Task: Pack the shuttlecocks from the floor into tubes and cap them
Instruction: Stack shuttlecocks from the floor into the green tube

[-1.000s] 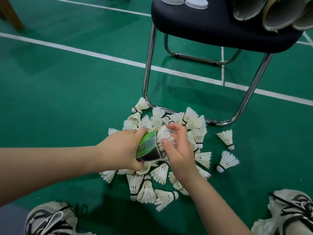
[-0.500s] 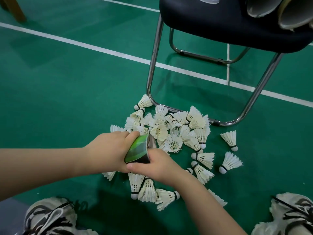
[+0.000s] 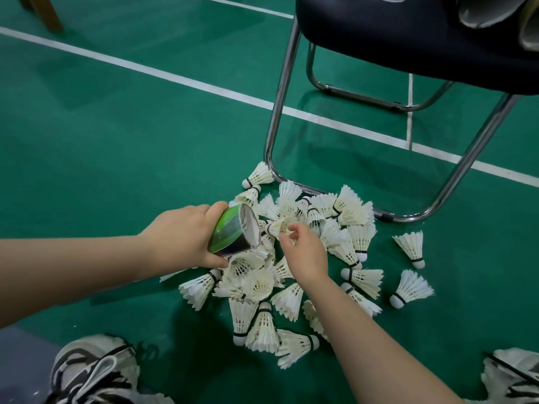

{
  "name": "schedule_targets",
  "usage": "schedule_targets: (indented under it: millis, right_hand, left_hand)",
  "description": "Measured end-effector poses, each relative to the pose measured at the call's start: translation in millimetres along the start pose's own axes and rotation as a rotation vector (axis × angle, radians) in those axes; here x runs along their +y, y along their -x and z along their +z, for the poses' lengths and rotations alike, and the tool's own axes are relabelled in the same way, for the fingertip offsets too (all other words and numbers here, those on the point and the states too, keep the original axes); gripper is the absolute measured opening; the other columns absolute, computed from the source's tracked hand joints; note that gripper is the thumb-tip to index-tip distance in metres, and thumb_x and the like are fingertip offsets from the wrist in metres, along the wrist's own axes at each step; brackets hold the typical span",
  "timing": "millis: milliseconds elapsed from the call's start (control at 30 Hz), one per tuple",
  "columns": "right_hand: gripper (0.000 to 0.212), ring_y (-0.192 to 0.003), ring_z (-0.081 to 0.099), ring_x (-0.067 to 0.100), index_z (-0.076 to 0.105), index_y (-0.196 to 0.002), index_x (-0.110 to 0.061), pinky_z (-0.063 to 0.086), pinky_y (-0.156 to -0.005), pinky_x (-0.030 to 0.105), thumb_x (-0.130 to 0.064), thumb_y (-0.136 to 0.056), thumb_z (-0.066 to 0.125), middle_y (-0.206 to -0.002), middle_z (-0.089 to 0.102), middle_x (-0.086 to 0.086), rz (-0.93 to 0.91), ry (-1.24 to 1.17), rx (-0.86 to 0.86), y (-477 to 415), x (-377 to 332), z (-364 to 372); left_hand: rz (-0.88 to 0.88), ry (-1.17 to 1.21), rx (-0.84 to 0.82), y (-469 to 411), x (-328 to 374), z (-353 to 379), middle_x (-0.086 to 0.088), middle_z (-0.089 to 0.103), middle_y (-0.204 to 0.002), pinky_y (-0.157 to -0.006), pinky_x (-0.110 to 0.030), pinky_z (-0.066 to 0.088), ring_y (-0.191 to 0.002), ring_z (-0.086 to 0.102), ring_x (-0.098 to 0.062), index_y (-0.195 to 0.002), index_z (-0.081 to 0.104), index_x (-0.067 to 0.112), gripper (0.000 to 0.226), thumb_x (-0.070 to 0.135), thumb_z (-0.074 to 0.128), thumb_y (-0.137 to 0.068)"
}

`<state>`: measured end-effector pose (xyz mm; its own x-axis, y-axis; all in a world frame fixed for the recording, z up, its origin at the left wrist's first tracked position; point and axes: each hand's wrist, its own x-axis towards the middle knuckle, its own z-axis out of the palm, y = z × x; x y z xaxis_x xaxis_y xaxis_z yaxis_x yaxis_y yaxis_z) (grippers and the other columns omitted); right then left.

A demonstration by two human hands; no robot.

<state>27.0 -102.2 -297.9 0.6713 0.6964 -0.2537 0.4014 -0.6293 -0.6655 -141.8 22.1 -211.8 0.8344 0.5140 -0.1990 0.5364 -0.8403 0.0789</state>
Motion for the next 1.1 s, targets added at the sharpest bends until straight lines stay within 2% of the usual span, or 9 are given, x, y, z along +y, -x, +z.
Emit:
schedule_targets:
  millis: [233,367,500,633,667,700,733,800,1100]
  right_hand:
    - [0.037,-0.109,0.046,0.021,0.056,-0.118,-0.020,0.047,-0.084,0.036,-0.044,-0.090,0.049,-0.111,0.061,0.000,0.038,0.276,0.054,-27.0,14.0,33.2]
    - [0.023,-0.098,0.046,0.022,0.055,-0.080,-0.022,0.040,-0.075,0.036,-0.036,-0.093,0.043,-0.082,0.060,0.000,0.005,0.304,0.144,-34.6,10.9,31.5]
    - [0.034,-0.063,0.039,0.015,0.035,-0.059,-0.023,0.031,-0.053,0.029,-0.025,-0.091,0.048,-0.060,0.040,-0.004,0.137,-0.314,0.290,-17.1,-3.4,12.3]
    - [0.024,-0.048,0.032,0.022,0.056,-0.071,-0.010,0.030,-0.049,0.042,-0.011,-0.094,0.048,-0.054,0.035,0.009,0.164,-0.850,0.367,20.8,-22.6,-16.3]
    - [0.033,-0.051,0.037,0.019,0.037,-0.065,-0.023,0.035,-0.052,0.044,-0.010,-0.094,0.047,-0.057,0.041,0.006,0.161,-0.901,0.348,28.5,-28.6,-22.0]
    - [0.014,-0.056,0.043,0.013,0.041,-0.103,0.000,0.040,-0.055,0.040,-0.009,-0.094,0.047,-0.063,0.048,0.001,0.131,-0.942,0.302,32.3,-29.5,-24.6]
    - [0.022,-0.060,0.048,0.009,0.062,-0.078,-0.011,0.045,-0.055,0.030,-0.009,-0.094,0.046,-0.069,0.054,-0.001,0.110,-0.955,0.252,37.0,-33.4,-27.6]
    - [0.023,-0.065,0.051,0.009,0.062,-0.078,-0.014,0.044,-0.056,0.016,-0.011,-0.095,0.046,-0.074,0.059,-0.003,0.055,-0.921,0.103,43.4,-36.1,-28.8]
    - [0.038,-0.094,0.058,0.011,0.065,-0.104,-0.018,0.042,-0.074,0.020,-0.042,-0.098,0.036,-0.106,0.066,0.000,-0.047,-0.514,-0.357,49.5,-44.3,-56.4]
  left_hand:
    - [-0.030,0.015,-0.010,-5.3,-5.0,-0.1,0.005,0.054,-0.116,-0.076,-0.031,0.048,-0.100,0.054,-0.016,-0.136,0.020,0.024,0.095,0.073,0.060,-0.065]
    - [-0.046,0.022,-0.043,-5.6,-8.8,3.2,0.004,0.055,-0.117,-0.076,-0.032,0.049,-0.101,0.054,-0.016,-0.137,0.019,0.023,0.097,0.074,0.060,-0.064]
    - [-0.049,0.015,-0.054,-9.6,-14.0,0.5,0.004,0.056,-0.112,-0.074,-0.032,0.050,-0.096,0.056,-0.015,-0.134,0.021,0.023,0.096,0.075,0.059,-0.063]
    - [-0.065,0.005,-0.066,-13.8,-13.6,-4.9,0.004,0.057,-0.109,-0.070,-0.030,0.049,-0.091,0.056,-0.016,-0.132,0.022,0.022,0.094,0.076,0.058,-0.063]
    - [-0.067,0.003,-0.070,-13.6,-11.5,-5.2,0.004,0.058,-0.108,-0.069,-0.030,0.048,-0.090,0.056,-0.016,-0.131,0.022,0.022,0.094,0.075,0.059,-0.063]
    - [-0.064,0.000,-0.076,-12.5,-8.8,-5.4,0.005,0.058,-0.107,-0.067,-0.028,0.047,-0.090,0.056,-0.015,-0.131,0.023,0.023,0.092,0.075,0.059,-0.063]
    - [-0.056,-0.007,-0.085,-11.2,-5.8,-4.3,0.005,0.058,-0.107,-0.066,-0.027,0.046,-0.089,0.056,-0.014,-0.130,0.023,0.024,0.092,0.075,0.060,-0.063]
    - [-0.028,-0.028,-0.109,-7.9,1.3,-0.7,0.007,0.058,-0.107,-0.067,-0.028,0.048,-0.088,0.056,-0.013,-0.130,0.023,0.025,0.092,0.076,0.059,-0.062]
    - [0.033,-0.038,-0.143,-12.6,37.2,0.7,0.006,0.057,-0.111,-0.075,-0.030,0.051,-0.094,0.057,-0.014,-0.132,0.022,0.024,0.094,0.074,0.060,-0.063]
